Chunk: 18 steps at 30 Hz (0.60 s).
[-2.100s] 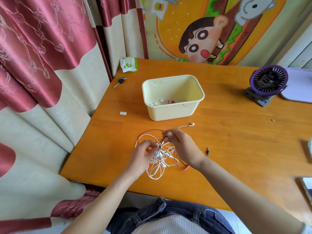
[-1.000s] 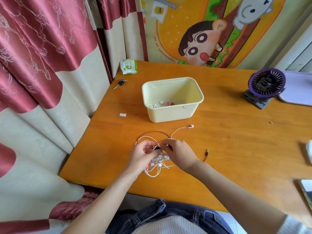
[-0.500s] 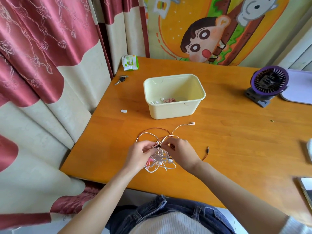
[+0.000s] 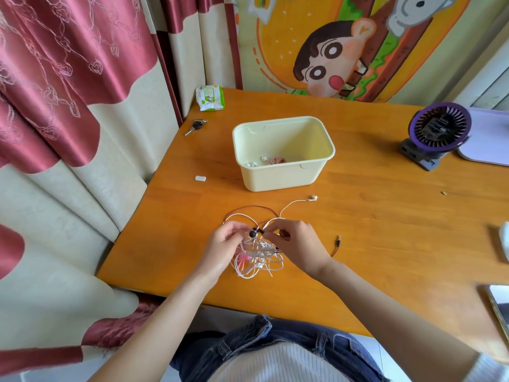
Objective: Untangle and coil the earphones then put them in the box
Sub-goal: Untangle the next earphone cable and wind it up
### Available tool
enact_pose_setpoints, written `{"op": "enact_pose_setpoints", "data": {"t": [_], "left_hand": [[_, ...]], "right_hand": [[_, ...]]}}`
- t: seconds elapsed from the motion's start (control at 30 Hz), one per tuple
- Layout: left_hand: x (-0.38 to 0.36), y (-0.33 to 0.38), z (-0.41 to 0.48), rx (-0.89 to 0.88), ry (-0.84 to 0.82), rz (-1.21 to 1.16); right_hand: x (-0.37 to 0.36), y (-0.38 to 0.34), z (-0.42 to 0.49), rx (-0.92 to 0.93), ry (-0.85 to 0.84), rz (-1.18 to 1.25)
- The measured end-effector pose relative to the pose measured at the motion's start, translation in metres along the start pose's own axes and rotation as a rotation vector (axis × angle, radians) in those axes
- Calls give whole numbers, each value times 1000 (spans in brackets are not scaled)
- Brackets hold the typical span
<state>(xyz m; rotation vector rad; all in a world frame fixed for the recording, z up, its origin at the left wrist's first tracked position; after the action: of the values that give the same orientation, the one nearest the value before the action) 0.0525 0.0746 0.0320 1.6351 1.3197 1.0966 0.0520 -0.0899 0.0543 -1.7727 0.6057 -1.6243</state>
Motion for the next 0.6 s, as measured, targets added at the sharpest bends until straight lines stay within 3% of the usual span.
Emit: {"op": "enact_pose_setpoints", "data": {"t": [0.1,0.2,0.27,0.33,0.43,0.5,0.6], "left_hand": [[3,-2,4,-75,55,212],[3,-13,6,-143,-15,696],[3,-12,3,-233,40,840],[-3,-1,-2,-341,75,664],[-20,16,-8,-304,-92,363],[-33,18,-9,-266,-188,339],[-41,16,-6,-254,-169,398]], "right_hand": [[5,-5,0,-2,59,105],[14,-10,4,-13,100,215],[21,-13,8,-19,108,267],[26,-18,13,-15,107,300],[31,-25,19,-17,123,362],[35,-31,23,-7,144,411],[43,-39,27,4,174,477]]}}
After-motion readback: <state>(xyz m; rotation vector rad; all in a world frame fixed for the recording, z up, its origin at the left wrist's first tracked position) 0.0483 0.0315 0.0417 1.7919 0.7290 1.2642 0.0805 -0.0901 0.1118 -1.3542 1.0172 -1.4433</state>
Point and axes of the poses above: each hand's wrist, its own z-axis towards the middle knuckle, its own x-axis out of the back of the hand, y = z × x, the point moved 3 cm from there along z, towards the middle knuckle, and after that the axes turned 2 degrees about y, right-handed, at the moved point
